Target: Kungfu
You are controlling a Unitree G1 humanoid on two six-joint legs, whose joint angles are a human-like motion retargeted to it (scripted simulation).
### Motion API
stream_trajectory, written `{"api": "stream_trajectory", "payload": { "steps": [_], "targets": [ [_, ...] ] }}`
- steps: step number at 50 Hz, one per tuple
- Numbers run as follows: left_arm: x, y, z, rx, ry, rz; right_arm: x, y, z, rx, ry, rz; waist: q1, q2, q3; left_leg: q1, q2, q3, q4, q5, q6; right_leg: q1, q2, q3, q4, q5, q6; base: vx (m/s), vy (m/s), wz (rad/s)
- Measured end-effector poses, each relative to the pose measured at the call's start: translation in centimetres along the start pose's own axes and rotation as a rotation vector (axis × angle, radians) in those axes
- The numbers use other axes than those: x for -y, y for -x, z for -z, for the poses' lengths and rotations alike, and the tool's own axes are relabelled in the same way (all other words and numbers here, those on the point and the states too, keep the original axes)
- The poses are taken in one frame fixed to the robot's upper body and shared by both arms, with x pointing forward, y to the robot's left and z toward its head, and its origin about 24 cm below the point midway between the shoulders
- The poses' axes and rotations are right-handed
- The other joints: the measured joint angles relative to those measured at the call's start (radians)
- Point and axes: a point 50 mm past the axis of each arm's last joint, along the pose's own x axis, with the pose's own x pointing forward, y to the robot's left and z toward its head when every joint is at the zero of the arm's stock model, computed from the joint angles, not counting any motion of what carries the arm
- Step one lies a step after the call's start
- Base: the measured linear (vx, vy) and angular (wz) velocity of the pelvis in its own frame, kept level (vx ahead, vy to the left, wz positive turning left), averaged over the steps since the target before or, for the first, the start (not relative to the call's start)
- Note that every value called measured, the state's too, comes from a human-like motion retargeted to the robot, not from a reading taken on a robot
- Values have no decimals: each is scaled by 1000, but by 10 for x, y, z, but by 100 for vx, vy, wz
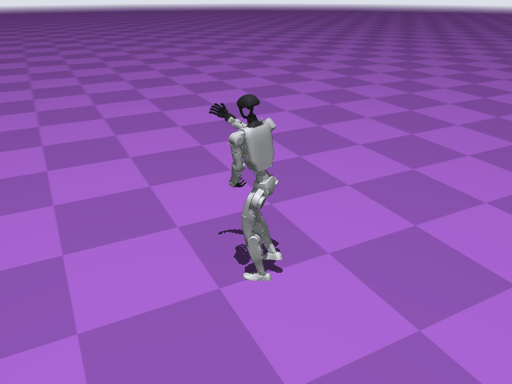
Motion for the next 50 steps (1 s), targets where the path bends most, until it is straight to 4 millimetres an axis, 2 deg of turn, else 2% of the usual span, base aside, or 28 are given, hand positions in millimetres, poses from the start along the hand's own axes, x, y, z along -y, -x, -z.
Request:
{"api": "stream_trajectory", "payload": {
  "steps": [3, 5, 6, 7, 8, 10, 13, 15, 18, 20, 22, 24, 26, 28, 31, 32, 34, 35, 37, 38, 39, 40, 41, 42, 43, 45, 47, 50],
  "targets": [
    [23, -25, -32, 129, -23, 124, -43, 41, 79, -228, -334, -150, 36, -50, 46, -113, -24, 18, 208, -76, -1, 94, -16, 98, -270, 100, -73, -33, 1, -1],
    [44, -40, -50, 189, -33, 256, -74, 82, 122, -349, -624, -231, 61, -67, 100, -160, -53, 19, 313, -134, 15, 173, -33, 138, -475, 167, -126, -41, 2, 23],
    [55, -46, -52, 187, -34, 335, -90, 105, 140, -394, -812, -230, 98, -46, 124, -205, -19, 16, 398, -181, 16, 181, -14, 125, -456, -10, -282, -38, 0, -39],
    [64, -49, -53, 179, -34, 406, -110, 125, 155, -418, -1013, -202, 135, -29, 141, -253, 16, 18, 482, -227, 16, 167, 0, 116, -422, -128, -378, -27, -16, -110],
    [67, -50, -52, 160, -28, 463, -134, 142, 168, -429, -1228, -131, 172, -20, 146, -305, 52, 32, 567, -273, 17, 111, 2, 114, -361, -127, -352, -24, -22, -69],
    [76, -50, -42, 112, -5, 573, -153, 168, 181, -398, -1548, 78, 141, 69, 208, -425, 89, -75, 693, -312, 22, -37, 23, 51, -224, -133, -322, -28, -6, 36],
    [82, -51, -25, 79, 118, 569, -170, 193, 186, -479, -1651, 185, 200, 58, 201, -512, 115, -20, 779, -345, 22, -83, 33, 48, -167, -205, -409, -18, -2, -41],
    [81, -48, -8, 72, 201, 520, -167, 197, 185, -517, -1560, 165, 198, 89, 206, -556, 116, -51, 796, -335, 18, -130, 48, 20, -136, -214, -424, -12, -12, 29],
    [83, -45, 7, 40, 259, 488, -148, 188, 181, -561, -1344, 60, 197, 119, 194, -569, 101, -73, 758, -273, -8, -126, 45, 19, -179, -195, -430, -8, -9, 64],
    [84, -47, 5, 44, 266, 469, -130, 169, 173, -518, -1227, 14, 208, 118, 180, -544, 81, -47, 703, -196, -23, -93, 47, 49, -239, -172, -438, -3, -7, 56],
    [81, -51, -6, 68, 238, 435, -98, 139, 152, -388, -1110, -3, 208, 117, 178, -502, 62, -27, 637, -69, -55, -41, 40, 69, -321, -133, -438, -1, -8, 98],
    [76, -54, -21, 94, 186, 392, -62, 104, 118, -229, -959, -21, 189, 120, 179, -462, 47, 20, 607, 72, -77, 24, 20, 81, -407, -92, -428, 0, -5, 138],
    [65, -54, -41, 129, 106, 341, -24, 72, 65, -49, -741, -47, 174, 100, 170, -430, 39, 121, 676, 149, -92, 86, -20, 107, -477, -59, -414, 5, 0, 137],
    [51, -51, -62, 148, -17, 272, 9, 51, -3, 141, -456, -67, 166, 73, 156, -417, 39, 184, 888, 153, -95, 151, -73, 110, -534, -32, -391, 7, -5, 134],
    [18, -34, -93, 147, -270, 116, 33, 45, -102, 383, 27, -44, 173, 64, 118, -466, 128, 160, 1362, 84, -43, 250, -106, 36, -626, -2, -387, 25, -23, 115],
    [4, -24, -104, 147, -363, 46, 35, 47, -131, 455, 177, -18, 181, 73, 103, -510, 182, 124, 1509, 54, -19, 278, -89, 5, -665, 12, -395, 25, -41, 57],
    [-29, 6, -129, 159, -556, -134, 32, 55, -181, 606, 439, 58, 225, 91, 85, -642, 364, 40, 1711, -16, 36, 324, -18, -27, -735, 42, -421, 21, -48, -35],
    [-45, 25, -143, 171, -650, -239, 28, 61, -203, 691, 556, 96, 258, 89, 85, -706, 474, 8, 1755, -50, 74, 348, 15, -25, -757, 54, -432, 17, -36, -137],
    [-74, 67, -173, 226, -814, -501, 16, 75, -237, 854, 739, 181, 317, 50, 129, -766, 658, 4, 1509, -17, 132, 408, 26, 31, -751, 60, -423, 4, -9, -175],
    [-85, 89, -189, 267, -896, -644, 9, 81, -249, 937, 815, 233, 335, 9, 152, -781, 681, 14, 1288, 67, 103, 429, -1, 70, -743, 63, -412, -7, 4, -124],
    [-96, 111, -201, 302, -956, -802, 2, 87, -259, 1013, 877, 294, 335, -39, 159, -777, 647, 18, 1015, 187, 50, 440, -46, 94, -739, 63, -398, -9, 1, -55],
    [-105, 132, -212, 337, -1007, -964, -4, 94, -266, 1090, 931, 356, 326, -92, 159, -764, 585, 18, 717, 326, -15, 446, -100, 110, -738, 64, -384, -6, -8, 13],
    [-115, 150, -214, 355, -1004, -1119, -10, 101, -271, 1148, 979, 404, 319, -114, 152, -743, 521, -59, 418, 412, -62, 461, -125, 108, -752, 65, -376, -4, -13, 35],
    [-122, 165, -214, 373, -984, -1255, -16, 108, -276, 1205, 1027, 439, 316, -134, 142, -730, 472, -133, 166, 443, -81, 470, -149, 105, -764, 66, -371, -4, -17, 29],
    [-129, 176, -210, 392, -929, -1358, -23, 113, -279, 1255, 1080, 454, 323, -150, 125, -730, 455, -202, 9, 365, -45, 465, -172, 102, -774, 68, -368, -5, -11, 10],
    [-136, 186, -201, 447, -787, -1437, -36, 118, -285, 1313, 1206, 428, 347, -162, 94, -786, 418, -297, -76, 162, 67, 436, -216, 88, -781, 79, -368, -1, 4, -25],
    [-141, 195, -185, 494, -628, -1425, -43, 115, -285, 1287, 1287, 371, 363, -210, 102, -664, 450, -118, -49, 182, 33, 402, -308, 130, -707, 61, -346, 14, 21, -74],
    [-147, 206, -150, 507, -409, -1413, -41, 109, -275, 1182, 1287, 332, 339, -207, 81, -760, 436, -212, 409, 214, 114, 387, -348, 149, -670, 62, -335, 23, 23, -53]
  ]
}}
